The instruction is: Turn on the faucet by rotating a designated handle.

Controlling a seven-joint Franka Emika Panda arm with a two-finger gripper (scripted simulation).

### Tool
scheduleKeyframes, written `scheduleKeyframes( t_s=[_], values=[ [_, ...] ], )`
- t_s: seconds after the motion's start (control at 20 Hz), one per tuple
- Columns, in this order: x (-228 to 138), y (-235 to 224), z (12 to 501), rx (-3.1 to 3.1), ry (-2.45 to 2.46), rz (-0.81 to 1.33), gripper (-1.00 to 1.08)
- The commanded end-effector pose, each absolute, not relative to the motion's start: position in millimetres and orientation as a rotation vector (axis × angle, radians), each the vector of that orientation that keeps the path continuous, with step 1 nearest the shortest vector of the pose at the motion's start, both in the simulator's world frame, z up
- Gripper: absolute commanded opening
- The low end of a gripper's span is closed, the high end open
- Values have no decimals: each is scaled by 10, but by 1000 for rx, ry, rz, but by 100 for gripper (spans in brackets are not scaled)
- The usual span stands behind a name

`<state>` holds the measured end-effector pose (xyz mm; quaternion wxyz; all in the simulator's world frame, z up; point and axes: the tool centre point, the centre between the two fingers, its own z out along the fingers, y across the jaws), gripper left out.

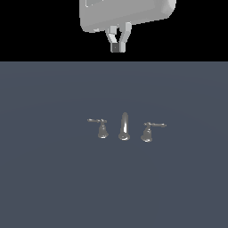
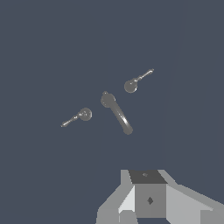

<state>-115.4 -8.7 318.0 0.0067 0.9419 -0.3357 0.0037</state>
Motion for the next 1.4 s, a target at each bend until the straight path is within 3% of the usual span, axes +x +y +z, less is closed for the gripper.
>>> scheduleKeyframes(
  t_s=[0.0, 0.8, 1.35],
  values=[
    [-1025, -152, 3001, 2908, -1158, 12, -100],
    [-334, -812, 1848, 2559, -1811, 6, -100],
    [-75, -1415, 1095, 2244, -2191, 4, -100]
  ],
)
